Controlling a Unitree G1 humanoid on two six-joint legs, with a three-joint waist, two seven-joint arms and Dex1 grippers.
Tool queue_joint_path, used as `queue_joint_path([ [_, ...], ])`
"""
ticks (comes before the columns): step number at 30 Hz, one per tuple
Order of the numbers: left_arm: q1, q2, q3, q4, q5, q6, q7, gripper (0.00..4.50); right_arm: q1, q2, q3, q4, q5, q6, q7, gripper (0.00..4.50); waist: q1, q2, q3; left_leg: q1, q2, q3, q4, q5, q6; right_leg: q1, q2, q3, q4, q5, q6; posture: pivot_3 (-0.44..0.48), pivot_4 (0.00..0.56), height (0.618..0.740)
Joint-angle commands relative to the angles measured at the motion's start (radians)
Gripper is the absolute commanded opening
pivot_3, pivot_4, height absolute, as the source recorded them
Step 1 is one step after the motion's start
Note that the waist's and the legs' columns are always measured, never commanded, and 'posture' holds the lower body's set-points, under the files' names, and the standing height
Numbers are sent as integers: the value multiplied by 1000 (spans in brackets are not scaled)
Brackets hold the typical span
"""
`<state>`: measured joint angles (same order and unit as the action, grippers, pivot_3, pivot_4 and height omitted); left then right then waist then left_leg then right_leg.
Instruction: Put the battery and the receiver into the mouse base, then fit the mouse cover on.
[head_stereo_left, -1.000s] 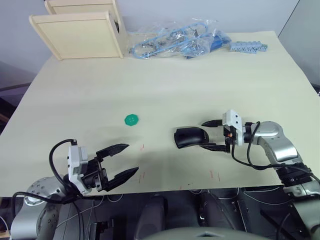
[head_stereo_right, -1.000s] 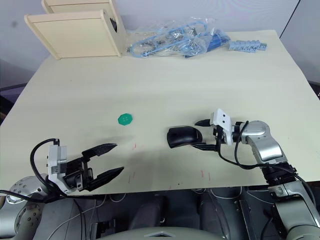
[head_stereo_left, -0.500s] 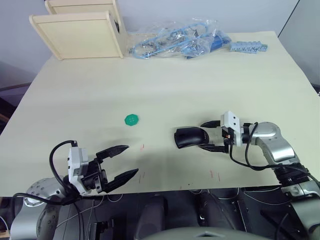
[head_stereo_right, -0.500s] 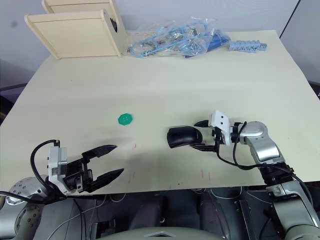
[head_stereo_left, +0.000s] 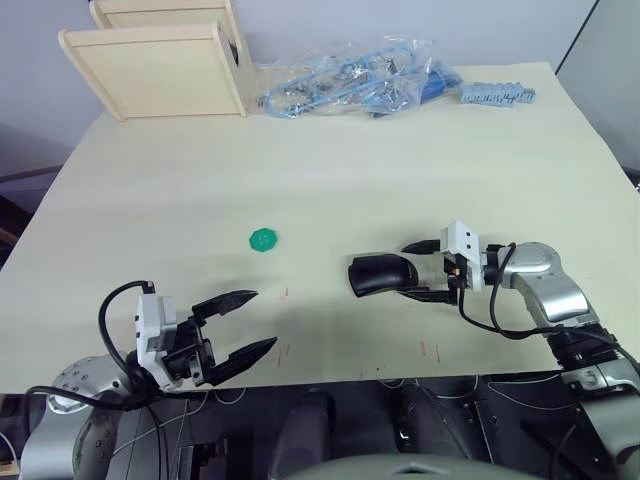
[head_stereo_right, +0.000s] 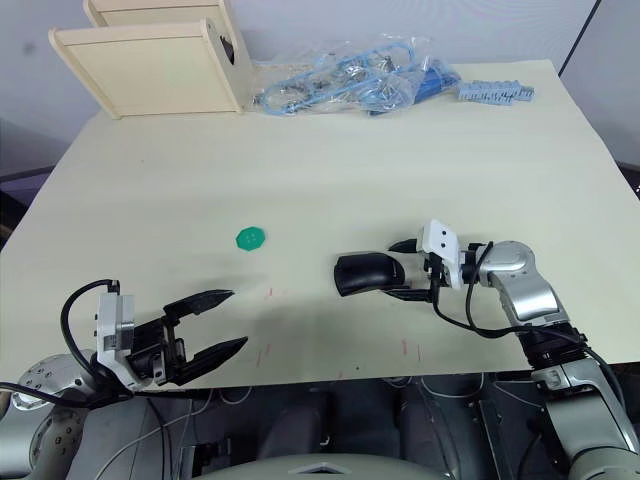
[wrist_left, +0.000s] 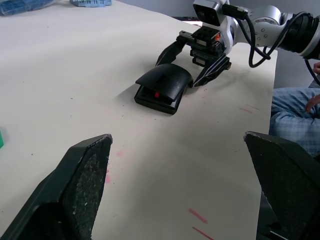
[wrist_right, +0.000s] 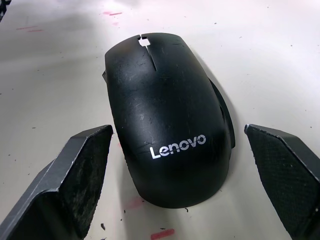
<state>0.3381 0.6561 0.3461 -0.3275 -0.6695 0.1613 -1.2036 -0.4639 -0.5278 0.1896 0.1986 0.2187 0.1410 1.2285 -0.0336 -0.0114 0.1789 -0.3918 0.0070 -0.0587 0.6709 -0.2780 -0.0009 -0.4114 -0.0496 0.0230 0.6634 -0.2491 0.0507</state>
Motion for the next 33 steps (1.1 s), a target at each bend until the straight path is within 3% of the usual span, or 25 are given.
queue_joint_path([
  [1,6,5,18,-8,-3,-16,-2,4500,-17,3,-1,-18,6,-16,5,4442,0,0,0,0,0,0,0,0,0,0,0,0,0,0,0,0,150,740],
  [4,5,5,16,-9,-3,-15,-1,4500,-18,6,0,-20,1,-18,2,3115,0,0,0,0,0,0,0,0,0,0,0,0,0,0,0,0,150,740],
  [33,4,2,6,-29,-4,-7,20,4500,-49,-1,-3,-20,5,6,36,3115,-1,0,0,1,0,0,0,0,0,0,0,1,0,0,0,0,150,740],
])
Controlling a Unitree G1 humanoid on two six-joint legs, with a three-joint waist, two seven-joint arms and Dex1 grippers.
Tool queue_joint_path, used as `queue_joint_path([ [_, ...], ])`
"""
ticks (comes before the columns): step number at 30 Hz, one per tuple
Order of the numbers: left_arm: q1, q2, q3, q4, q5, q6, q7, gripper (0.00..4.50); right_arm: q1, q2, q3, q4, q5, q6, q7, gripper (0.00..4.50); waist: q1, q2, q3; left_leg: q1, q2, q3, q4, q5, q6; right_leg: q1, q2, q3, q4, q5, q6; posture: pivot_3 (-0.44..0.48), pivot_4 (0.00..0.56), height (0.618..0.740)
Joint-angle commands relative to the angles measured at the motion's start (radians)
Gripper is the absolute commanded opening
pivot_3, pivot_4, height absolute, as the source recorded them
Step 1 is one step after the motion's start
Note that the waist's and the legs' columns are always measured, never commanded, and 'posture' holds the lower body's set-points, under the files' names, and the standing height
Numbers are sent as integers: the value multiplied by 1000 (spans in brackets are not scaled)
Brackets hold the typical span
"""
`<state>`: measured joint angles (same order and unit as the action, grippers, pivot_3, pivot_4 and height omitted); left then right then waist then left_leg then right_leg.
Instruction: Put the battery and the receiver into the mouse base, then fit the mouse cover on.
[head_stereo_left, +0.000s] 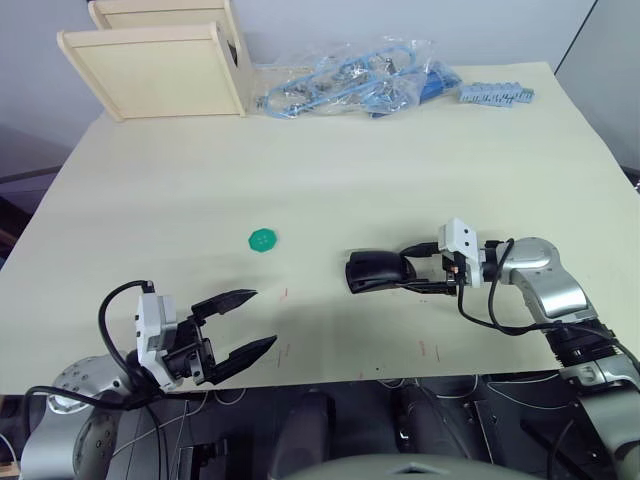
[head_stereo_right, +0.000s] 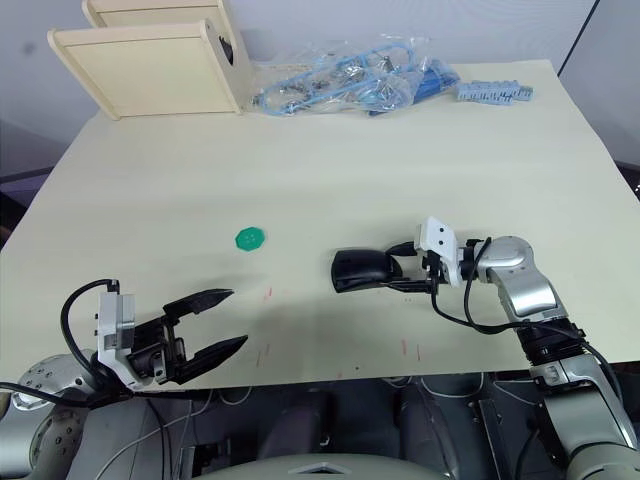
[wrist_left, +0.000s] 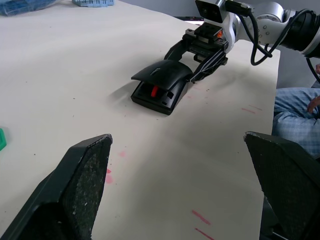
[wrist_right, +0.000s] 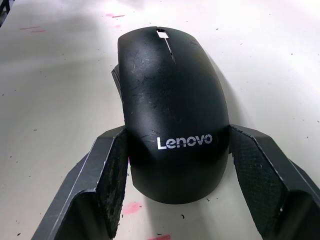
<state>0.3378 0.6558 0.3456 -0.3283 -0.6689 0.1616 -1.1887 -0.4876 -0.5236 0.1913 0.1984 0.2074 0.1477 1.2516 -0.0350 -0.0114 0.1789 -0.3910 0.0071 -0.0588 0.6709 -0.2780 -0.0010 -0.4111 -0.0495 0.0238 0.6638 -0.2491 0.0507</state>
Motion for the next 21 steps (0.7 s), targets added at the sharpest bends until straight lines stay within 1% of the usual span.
queue_joint_path([
  [1,5,2,7,-28,-5,-8,6,4500,-29,-9,-7,-28,20,8,16,3115,0,0,0,0,0,0,0,0,0,0,0,0,0,0,0,0,150,740],
  [6,6,3,6,-31,-6,-7,10,4500,-59,-42,-1,-97,9,43,28,3115,0,0,0,0,0,0,0,0,0,0,0,0,0,0,0,0,150,740],
  [10,11,5,9,-35,-8,-5,11,4500,-91,-70,5,-168,17,114,38,3115,0,0,0,0,0,-1,0,0,0,0,0,0,0,0,0,0,150,740],
  [13,12,6,9,-36,-8,-5,13,4500,-119,-93,29,-208,-3,161,38,3115,0,0,0,0,0,0,0,0,0,0,0,0,0,0,0,0,150,740],
  [15,14,5,8,-38,-8,-3,14,4500,-155,-118,72,-238,-65,199,20,3115,0,0,0,0,0,0,0,0,0,0,0,0,0,0,0,0,150,740],
  [21,20,5,9,-47,-10,-2,16,4500,-177,-116,114,-263,-72,245,22,3115,0,0,0,0,0,-1,0,0,0,0,0,0,0,0,0,0,150,740],
])
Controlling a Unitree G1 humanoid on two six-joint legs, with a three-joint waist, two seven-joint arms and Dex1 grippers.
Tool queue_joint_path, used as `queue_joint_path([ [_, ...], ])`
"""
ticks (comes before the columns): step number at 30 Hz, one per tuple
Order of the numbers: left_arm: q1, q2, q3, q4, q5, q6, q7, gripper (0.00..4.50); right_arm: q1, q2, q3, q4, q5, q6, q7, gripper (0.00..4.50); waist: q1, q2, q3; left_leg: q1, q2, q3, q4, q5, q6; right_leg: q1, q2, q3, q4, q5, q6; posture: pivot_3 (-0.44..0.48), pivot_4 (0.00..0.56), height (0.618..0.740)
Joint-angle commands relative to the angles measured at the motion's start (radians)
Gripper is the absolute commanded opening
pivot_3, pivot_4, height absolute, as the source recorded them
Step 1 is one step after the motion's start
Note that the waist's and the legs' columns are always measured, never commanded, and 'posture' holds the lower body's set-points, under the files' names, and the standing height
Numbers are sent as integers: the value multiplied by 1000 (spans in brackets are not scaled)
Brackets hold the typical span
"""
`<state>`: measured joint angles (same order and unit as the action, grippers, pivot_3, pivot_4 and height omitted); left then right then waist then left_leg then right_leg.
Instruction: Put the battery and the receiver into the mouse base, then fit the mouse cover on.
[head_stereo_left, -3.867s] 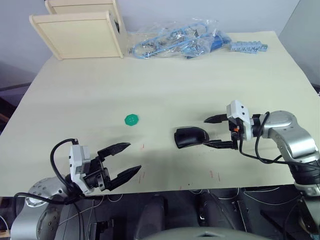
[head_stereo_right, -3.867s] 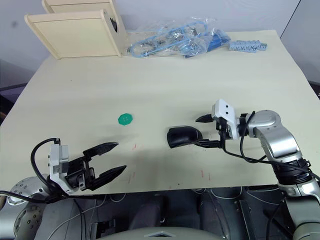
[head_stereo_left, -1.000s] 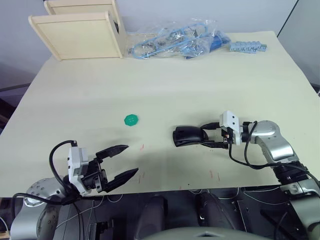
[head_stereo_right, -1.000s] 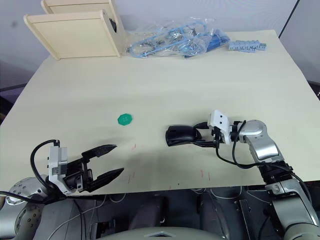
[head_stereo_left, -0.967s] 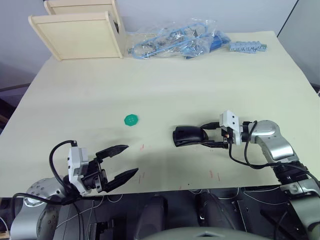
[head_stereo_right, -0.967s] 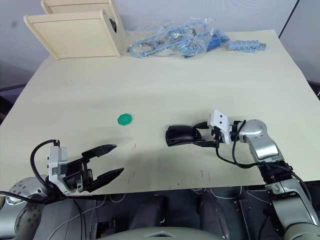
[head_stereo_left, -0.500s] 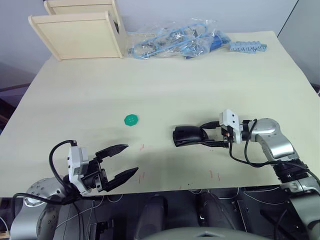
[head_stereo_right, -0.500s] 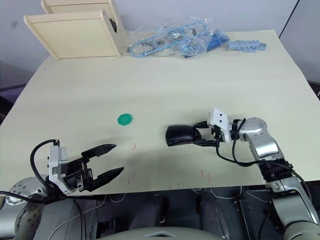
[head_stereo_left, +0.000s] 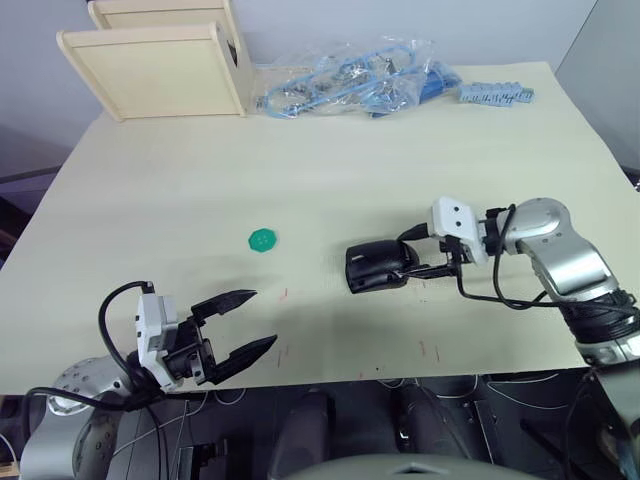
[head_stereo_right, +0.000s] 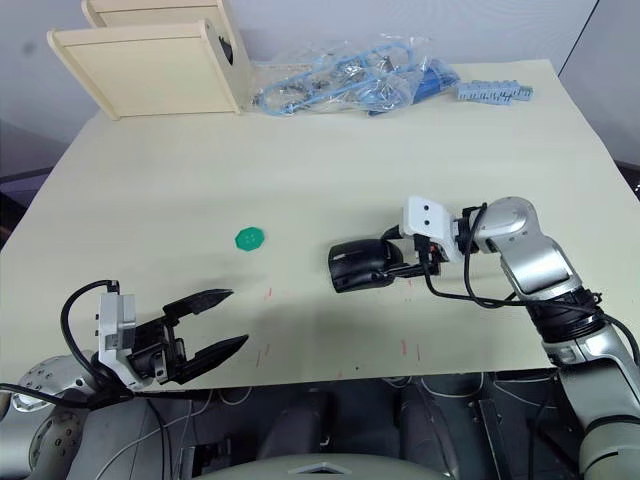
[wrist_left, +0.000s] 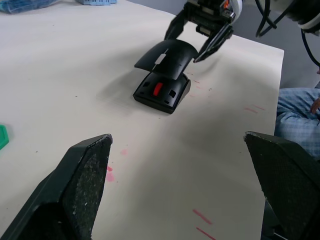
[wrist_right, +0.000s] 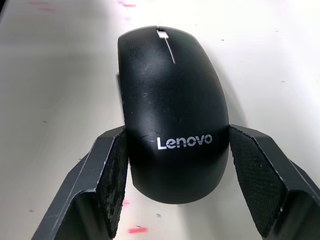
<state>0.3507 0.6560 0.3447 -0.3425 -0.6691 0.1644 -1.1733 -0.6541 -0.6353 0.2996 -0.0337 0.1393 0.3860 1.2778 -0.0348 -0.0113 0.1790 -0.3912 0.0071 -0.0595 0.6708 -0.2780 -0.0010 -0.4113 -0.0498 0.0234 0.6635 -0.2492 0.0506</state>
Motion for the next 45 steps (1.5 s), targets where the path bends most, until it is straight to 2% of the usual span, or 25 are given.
queue_joint_path([
  [1,8,4,10,-33,-10,-5,1,4500,-11,-3,10,-29,-7,14,-10,3115,0,0,0,0,0,0,0,0,0,0,0,0,0,0,0,0,150,740],
  [22,12,6,5,-41,-11,-4,2,4500,2,-17,39,24,-58,-30,-28,3115,0,0,0,0,0,0,0,0,0,0,0,0,0,0,0,0,150,740],
  [45,17,2,7,-32,-8,-12,-6,4500,-38,-6,63,65,-93,-72,13,3115,0,0,0,0,0,0,0,0,0,0,0,0,0,0,0,0,150,740],
])
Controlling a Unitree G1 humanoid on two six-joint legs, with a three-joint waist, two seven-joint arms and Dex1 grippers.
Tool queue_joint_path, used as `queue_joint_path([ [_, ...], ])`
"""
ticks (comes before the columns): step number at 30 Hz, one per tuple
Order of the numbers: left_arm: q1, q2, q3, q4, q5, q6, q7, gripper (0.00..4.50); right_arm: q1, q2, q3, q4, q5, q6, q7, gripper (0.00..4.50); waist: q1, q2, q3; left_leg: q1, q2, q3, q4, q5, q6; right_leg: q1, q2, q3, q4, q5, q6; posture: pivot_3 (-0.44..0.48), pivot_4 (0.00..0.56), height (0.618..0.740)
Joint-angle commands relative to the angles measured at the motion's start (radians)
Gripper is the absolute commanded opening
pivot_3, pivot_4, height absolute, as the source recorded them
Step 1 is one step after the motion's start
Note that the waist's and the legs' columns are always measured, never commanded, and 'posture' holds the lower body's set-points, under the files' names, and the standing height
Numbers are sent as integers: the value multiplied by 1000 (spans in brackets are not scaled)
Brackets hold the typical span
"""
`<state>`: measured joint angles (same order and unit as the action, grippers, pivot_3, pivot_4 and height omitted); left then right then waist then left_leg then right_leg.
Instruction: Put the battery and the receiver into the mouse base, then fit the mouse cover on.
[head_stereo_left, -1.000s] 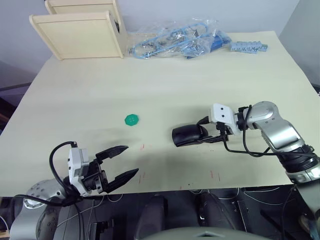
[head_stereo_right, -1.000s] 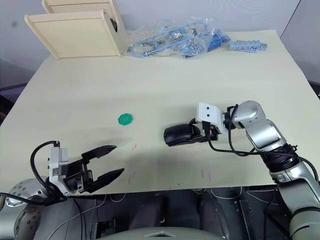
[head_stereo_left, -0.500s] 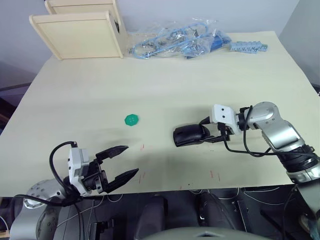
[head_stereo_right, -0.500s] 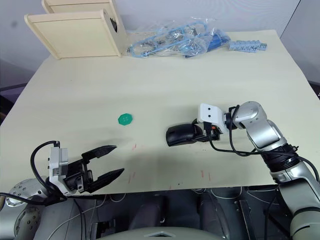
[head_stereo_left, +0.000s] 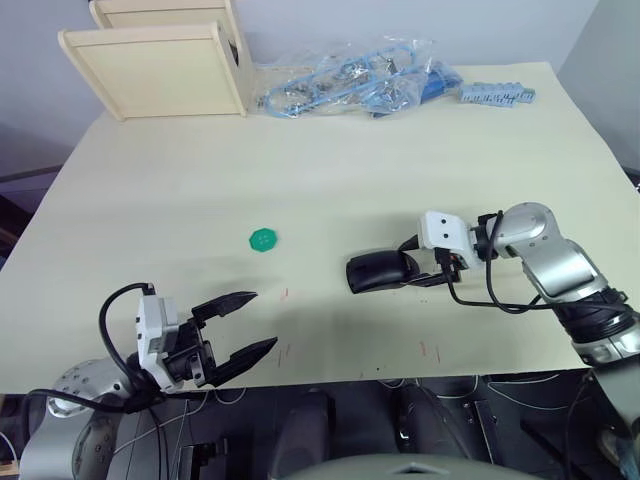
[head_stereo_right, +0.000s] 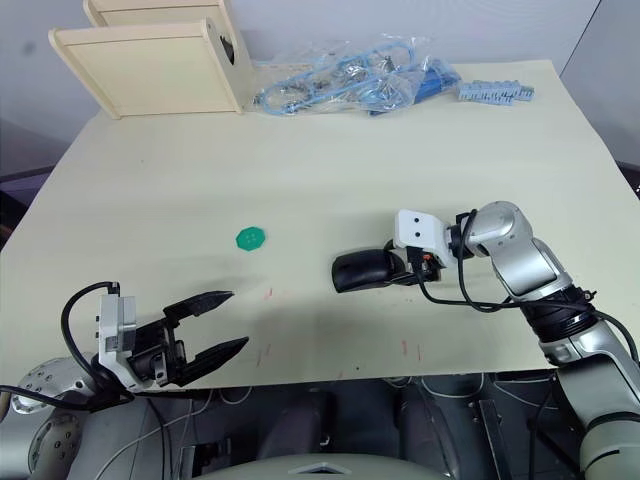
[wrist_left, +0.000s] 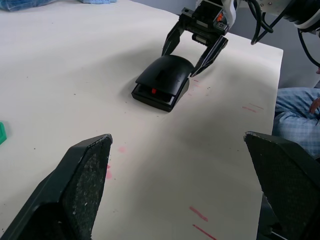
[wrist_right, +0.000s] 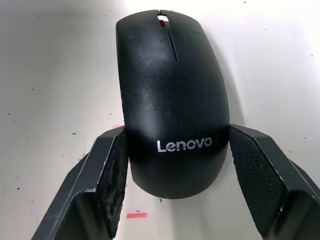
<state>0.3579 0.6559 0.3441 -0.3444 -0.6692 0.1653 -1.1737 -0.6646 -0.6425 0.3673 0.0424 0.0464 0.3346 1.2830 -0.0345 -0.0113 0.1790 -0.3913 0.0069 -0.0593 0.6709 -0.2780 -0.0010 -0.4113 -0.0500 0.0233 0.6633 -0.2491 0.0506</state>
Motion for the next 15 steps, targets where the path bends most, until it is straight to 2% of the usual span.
queue_joint_path([
  [1,11,1,8,-30,-7,-13,-5,4500,-30,1,-3,-9,-2,-22,9,3115,0,0,0,0,0,0,0,0,0,0,0,0,0,0,0,0,150,740],
  [15,19,-9,1,-33,-2,-19,-1,4500,-64,17,19,-9,-14,-18,24,3115,-1,0,0,0,0,0,0,0,0,0,0,0,0,0,0,0,150,740],
])
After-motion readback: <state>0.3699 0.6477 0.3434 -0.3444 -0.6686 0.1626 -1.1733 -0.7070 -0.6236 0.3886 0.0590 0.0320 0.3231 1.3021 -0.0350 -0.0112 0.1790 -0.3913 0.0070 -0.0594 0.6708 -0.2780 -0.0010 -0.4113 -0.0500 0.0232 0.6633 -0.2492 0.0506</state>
